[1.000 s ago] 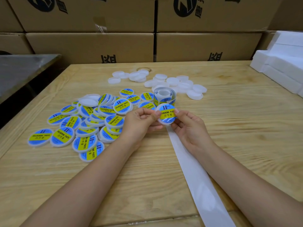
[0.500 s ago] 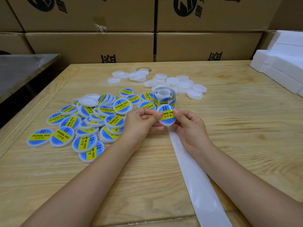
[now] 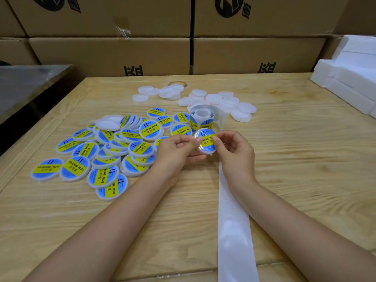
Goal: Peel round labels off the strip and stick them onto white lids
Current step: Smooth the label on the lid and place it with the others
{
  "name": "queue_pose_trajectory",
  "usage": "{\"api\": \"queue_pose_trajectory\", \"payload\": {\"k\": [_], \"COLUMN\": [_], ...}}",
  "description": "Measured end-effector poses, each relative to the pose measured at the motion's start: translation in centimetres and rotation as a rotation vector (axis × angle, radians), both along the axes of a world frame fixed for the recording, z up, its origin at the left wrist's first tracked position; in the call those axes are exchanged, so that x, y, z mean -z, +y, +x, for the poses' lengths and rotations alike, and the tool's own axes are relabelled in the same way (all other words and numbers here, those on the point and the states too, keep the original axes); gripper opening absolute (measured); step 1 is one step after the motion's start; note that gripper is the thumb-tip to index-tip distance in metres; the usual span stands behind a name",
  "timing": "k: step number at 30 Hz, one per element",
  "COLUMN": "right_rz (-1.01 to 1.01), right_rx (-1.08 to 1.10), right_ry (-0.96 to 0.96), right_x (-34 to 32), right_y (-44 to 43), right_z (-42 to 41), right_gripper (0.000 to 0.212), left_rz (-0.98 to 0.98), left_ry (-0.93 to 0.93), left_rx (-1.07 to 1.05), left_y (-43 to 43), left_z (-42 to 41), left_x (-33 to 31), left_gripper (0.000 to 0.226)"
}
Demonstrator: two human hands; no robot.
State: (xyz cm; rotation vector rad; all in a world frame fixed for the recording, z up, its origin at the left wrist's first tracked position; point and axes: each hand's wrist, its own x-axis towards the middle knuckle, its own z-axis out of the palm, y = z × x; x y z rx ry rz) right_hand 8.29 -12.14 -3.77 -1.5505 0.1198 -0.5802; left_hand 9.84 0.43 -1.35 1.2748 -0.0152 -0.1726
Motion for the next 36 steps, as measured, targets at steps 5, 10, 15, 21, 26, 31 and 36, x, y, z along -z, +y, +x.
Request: {"api": "queue_pose_trajectory", "payload": {"k": [5,10,15,21,26,31,36], "right_rz": [0.035,0.06,0.019,-0.113,-0.132,-0.143,-0.218], "right_rx": [-0.062,0.014,0.064,0.017,-0.102,-0.155,-0.146], "right_ry": [0.066,0.065,0.102,0.12,0.093,0.019,-0.119], "right_x": [0.0,-0.1,-0.1,-0.1,0.1,-0.1,-0.3], "right_y": [-0.2,-0.2,0.1,0.6,0.9,0.9,1.2], "right_z": [0.2,0.4,0.4,0.0,0.0,-0.3,-1.0], "right_gripper": [0.034,0.015,0.029,0.037,0.034,0.029,0.025], "left_rz": [0.012,0.071,0.128,0.085,0.001,-0.094,-0.136], "left_ry": [-0.004,-0.094,-0.169,-0.228,-0.21,-0.139,-0.095], "left_rx": [0.005,0.083,0.11,0.095,0.086,0.08,0.058], "left_y": [0.3,0.2,0.3,0.6,0.8,0.8,1.6], "left_z": [0.2,0.1,0.0,0.0,0.0,0.0,0.5], "left_x": [0.2,0.3,0.2,0.4,0.6,0.6,0.3], "left_gripper": [0.009,0.013,0.012,0.007,0.003,0.011,0.02]}}
